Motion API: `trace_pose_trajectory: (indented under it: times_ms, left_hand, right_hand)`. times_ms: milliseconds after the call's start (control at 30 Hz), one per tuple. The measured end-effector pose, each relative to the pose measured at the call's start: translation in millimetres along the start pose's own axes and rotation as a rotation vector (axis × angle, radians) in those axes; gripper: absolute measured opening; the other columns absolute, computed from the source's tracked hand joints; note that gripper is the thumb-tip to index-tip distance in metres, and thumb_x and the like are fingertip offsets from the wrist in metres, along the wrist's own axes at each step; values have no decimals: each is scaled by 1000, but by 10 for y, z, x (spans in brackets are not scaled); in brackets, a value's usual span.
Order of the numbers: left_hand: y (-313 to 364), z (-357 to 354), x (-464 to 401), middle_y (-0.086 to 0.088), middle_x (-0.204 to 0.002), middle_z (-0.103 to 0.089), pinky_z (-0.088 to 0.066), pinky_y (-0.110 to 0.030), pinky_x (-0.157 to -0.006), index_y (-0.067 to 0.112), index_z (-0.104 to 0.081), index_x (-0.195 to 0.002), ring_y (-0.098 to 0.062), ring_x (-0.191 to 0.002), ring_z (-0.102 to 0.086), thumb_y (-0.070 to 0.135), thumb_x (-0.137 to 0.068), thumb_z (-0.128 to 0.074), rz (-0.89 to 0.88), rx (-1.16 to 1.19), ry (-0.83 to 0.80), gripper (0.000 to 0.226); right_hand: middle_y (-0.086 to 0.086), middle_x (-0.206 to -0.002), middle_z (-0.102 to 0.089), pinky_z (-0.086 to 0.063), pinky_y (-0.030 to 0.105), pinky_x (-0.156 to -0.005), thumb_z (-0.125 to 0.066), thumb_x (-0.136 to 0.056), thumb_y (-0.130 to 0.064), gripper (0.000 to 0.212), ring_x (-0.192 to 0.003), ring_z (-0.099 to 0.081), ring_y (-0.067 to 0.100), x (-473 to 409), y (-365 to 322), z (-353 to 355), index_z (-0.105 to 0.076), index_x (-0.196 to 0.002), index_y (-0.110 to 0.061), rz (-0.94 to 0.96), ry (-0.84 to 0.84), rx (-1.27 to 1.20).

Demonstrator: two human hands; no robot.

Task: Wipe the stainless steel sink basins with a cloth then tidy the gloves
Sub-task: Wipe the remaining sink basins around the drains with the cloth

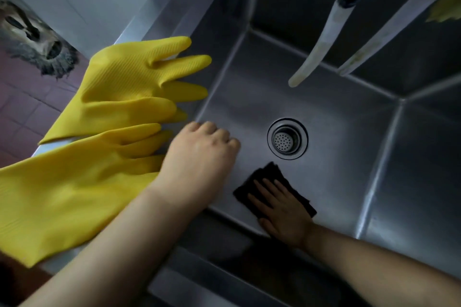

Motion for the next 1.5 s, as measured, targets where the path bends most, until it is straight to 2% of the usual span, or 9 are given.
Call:
trace_pose_trajectory:
  times_ms: [133, 333, 467, 567, 767, 867, 1167, 1300, 1500]
  left_hand:
    - [184, -275, -118, 3, -56, -58, -40, -24, -50, 24, -61, -60, -19, -53, -58, 29, -53, -80, -77, -1, -121, 21]
    - [159, -447, -26, 1, -53, -59, -44, -22, -48, 19, -61, -54, -21, -48, -58, 30, -43, -85, -122, 67, -294, 28]
    - [189, -559, -74, 1, -101, -63, -39, -27, -73, 22, -58, -99, -22, -93, -59, 31, -87, -54, -93, 101, -343, 16]
    - [160, -610, -123, 1, -110, -60, -41, -31, -80, 23, -54, -108, -23, -101, -56, 32, -91, -45, -28, 122, -387, 21]
    - [147, -681, -149, -1, -117, -60, -46, -32, -84, 24, -55, -117, -23, -106, -57, 36, -96, -38, 59, 184, -484, 30]
    - [143, -657, -149, 2, -118, -59, -45, -30, -84, 26, -52, -121, -20, -107, -56, 40, -96, -37, 71, 204, -500, 33]
    - [428, -629, -278, 1, -123, -53, -41, -34, -91, 24, -48, -124, -23, -113, -49, 41, -95, -37, -101, 95, -568, 35]
    - [610, -815, -824, -5, -125, -50, -38, -37, -90, 19, -48, -122, -26, -114, -47, 24, -93, -42, -141, -1, -487, 30]
    - [669, -1409, -1423, -10, -157, 17, 2, -45, -118, 21, -1, -151, -27, -145, 15, 26, -100, -32, -102, -36, -523, 61]
  right_hand:
    - [10, -148, -39, -24, 51, -114, -38, -92, -39, 54, -138, -33, 32, -465, 89, 65, -39, -142, -20, -47, 28, -22]
    - [24, -145, -38, -17, 44, -116, -52, -90, -15, 54, -136, -33, 40, -702, 490, 267, -40, -141, -2, -734, 315, -235]
    - [26, -140, -42, -17, 45, -116, -55, -90, -10, 48, -131, -34, 44, -590, 539, 253, -46, -135, 3, -1066, 408, -269]
    - [25, -118, -57, -23, 52, -114, -55, -89, -17, 37, -118, -47, 43, -713, 604, 258, -61, -117, 6, -985, 376, -153]
    - [11, -128, -51, 29, 37, -106, -25, -96, -48, 59, -128, -16, 31, -930, 776, 270, -62, -115, -7, -892, 65, -59]
    - [4, -131, -47, 39, 35, -98, -21, -97, -47, 57, -129, -5, 25, -876, 838, 301, -61, -119, -12, -826, 25, -105]
    - [0, -125, -54, 30, 27, -107, -32, -99, -35, 42, -137, -18, 21, -621, 1051, 409, -66, -111, -14, -573, 96, -215]
    - [5, -124, -56, 18, 36, -114, -36, -97, -34, 40, -136, -26, 24, -613, 1051, 405, -67, -110, -13, -535, 85, -156]
    - [-1, -134, -50, 19, 32, -114, -35, -97, -44, 41, -136, -25, 22, -583, 1157, 349, -62, -122, -25, -487, 126, -216]
Point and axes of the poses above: each hand's wrist, its own x-axis away from the middle knuckle, its own z-axis out of the back of the hand, y = z × x, the point moved 2 cm from there along -x, towards the middle knuckle
